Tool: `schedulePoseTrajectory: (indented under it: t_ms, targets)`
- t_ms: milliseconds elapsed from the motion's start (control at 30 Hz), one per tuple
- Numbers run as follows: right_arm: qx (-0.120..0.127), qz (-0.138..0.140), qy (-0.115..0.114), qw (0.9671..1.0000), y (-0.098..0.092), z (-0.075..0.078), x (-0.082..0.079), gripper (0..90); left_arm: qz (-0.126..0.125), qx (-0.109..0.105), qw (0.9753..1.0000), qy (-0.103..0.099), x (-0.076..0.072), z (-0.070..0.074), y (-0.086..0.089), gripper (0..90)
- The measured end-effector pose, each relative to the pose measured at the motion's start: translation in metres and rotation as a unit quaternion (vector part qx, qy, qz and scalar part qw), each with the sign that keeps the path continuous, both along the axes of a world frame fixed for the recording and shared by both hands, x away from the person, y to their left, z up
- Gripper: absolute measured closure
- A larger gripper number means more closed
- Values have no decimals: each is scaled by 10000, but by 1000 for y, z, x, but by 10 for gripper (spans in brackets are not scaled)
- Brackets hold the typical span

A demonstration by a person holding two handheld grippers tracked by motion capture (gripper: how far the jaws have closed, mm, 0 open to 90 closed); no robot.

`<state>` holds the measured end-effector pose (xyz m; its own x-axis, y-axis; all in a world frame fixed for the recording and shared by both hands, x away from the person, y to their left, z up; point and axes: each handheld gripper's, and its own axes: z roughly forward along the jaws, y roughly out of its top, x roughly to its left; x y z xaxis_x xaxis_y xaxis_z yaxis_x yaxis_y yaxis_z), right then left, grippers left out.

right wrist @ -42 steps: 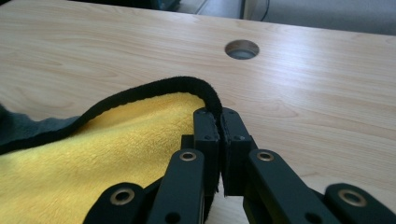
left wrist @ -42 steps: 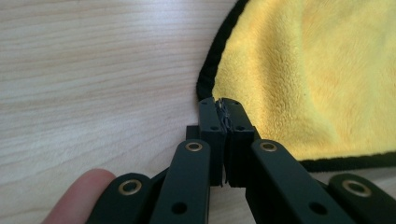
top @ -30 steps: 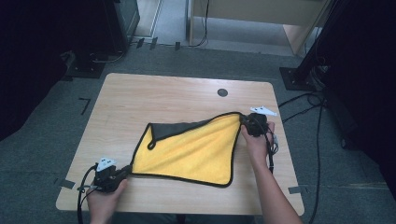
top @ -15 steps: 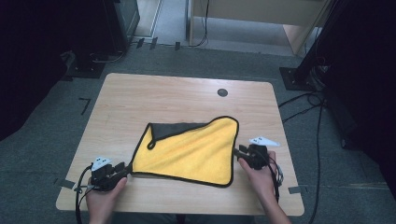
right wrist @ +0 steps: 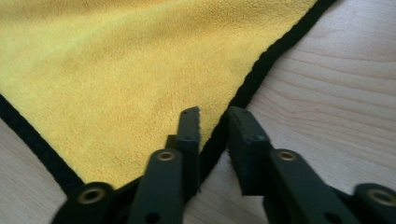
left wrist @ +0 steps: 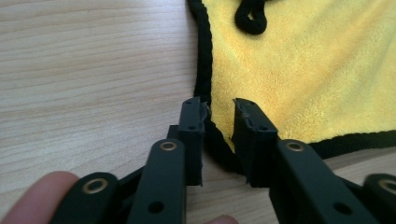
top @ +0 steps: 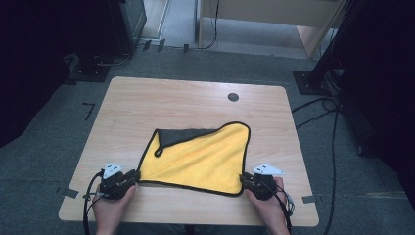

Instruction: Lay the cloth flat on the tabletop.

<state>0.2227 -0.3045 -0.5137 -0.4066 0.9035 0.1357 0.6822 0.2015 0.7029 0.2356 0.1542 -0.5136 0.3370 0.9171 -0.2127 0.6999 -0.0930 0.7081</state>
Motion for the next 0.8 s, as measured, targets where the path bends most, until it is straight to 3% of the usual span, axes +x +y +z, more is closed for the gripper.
schedulePoseTrajectory:
  t_ms: [167, 233, 300, 367, 433, 467, 533, 633, 733, 800]
  targets:
    - [-15, 56, 24, 10000, -7, 2, -3, 900, -234, 51, 9997, 30, -4, 1, -3, 851]
    - [-86, 52, 62, 9999, -11, 4, -4, 900, -353, 100, 9993, 35, -7, 3, -5, 857]
    - [-317, -4, 91, 9995, -21, 3, -6, 900, -437, 126, 9990, 51, -9, 4, -7, 859]
    - [-300, -106, 141, 9994, -26, 4, -7, 900, -529, 163, 9984, 95, -9, 4, -9, 859]
    - [-45, -217, 212, 9995, -36, 5, -9, 900, -550, 171, 9983, 98, -10, 4, -10, 856]
    - [195, -238, 258, 9992, -39, 5, -11, 885, -543, 165, 9983, 107, -9, 4, -10, 852]
    - [363, -196, 224, 9989, -38, 4, -14, 735, -477, 69, 9987, 133, -8, 3, -8, 839]
    - [687, -106, 190, 9974, -25, 4, -14, 626, -379, 45, 9992, 115, -6, 2, -5, 820]
    - [703, -59, 143, 9974, -18, 4, -12, 595, -343, 67, 9994, 65, -6, 2, -4, 827]
    - [533, 14, 114, 9985, -8, 4, -11, 588, -339, 66, 9994, 55, -5, 1, -4, 838]
